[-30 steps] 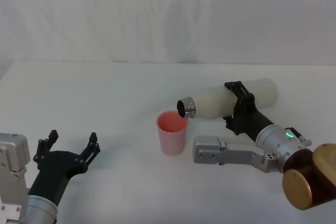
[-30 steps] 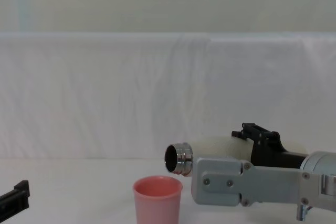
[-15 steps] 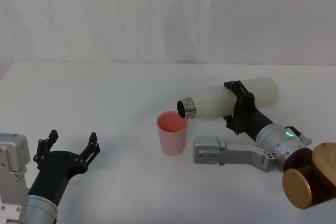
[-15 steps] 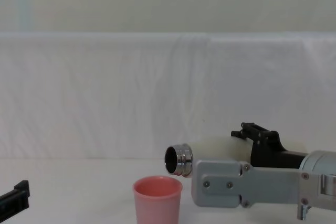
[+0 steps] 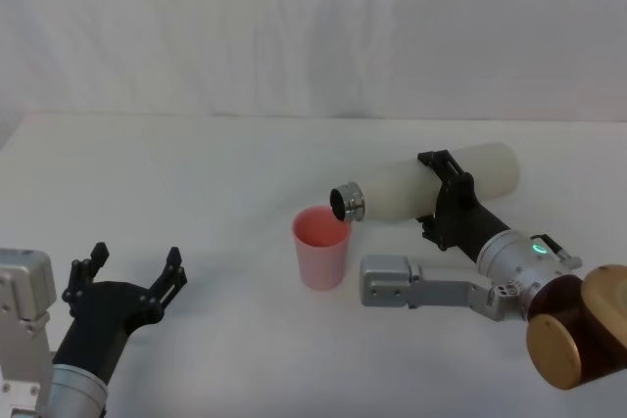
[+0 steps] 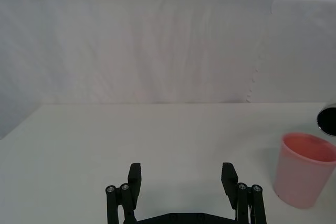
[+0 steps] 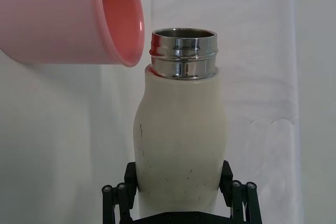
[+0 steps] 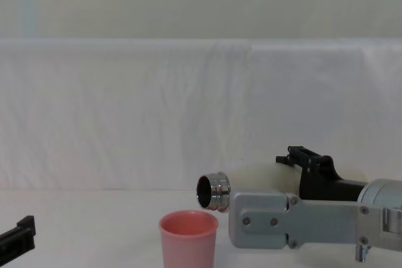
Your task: Grasp the thermos with one hand and pour water into the cup lid.
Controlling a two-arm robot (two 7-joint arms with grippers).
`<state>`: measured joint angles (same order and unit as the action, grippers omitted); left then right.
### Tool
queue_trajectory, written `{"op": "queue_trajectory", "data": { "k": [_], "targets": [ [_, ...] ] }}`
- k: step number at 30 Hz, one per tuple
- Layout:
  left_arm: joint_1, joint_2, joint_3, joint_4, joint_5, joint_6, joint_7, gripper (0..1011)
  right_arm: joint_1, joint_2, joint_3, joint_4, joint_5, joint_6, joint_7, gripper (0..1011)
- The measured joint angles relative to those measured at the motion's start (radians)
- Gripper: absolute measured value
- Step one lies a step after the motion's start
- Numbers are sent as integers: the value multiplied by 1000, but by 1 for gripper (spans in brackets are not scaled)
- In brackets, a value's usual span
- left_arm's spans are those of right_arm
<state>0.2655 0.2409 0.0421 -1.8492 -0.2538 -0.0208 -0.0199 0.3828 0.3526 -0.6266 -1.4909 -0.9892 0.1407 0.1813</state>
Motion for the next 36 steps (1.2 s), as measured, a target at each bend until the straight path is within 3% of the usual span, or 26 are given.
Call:
{"op": "queue_trajectory", "data": {
  "k": [36],
  "targets": [
    [0,0,0,0,0,0,0,1001,18,6,-18,-7,-19,-1,13,950]
  ]
}}
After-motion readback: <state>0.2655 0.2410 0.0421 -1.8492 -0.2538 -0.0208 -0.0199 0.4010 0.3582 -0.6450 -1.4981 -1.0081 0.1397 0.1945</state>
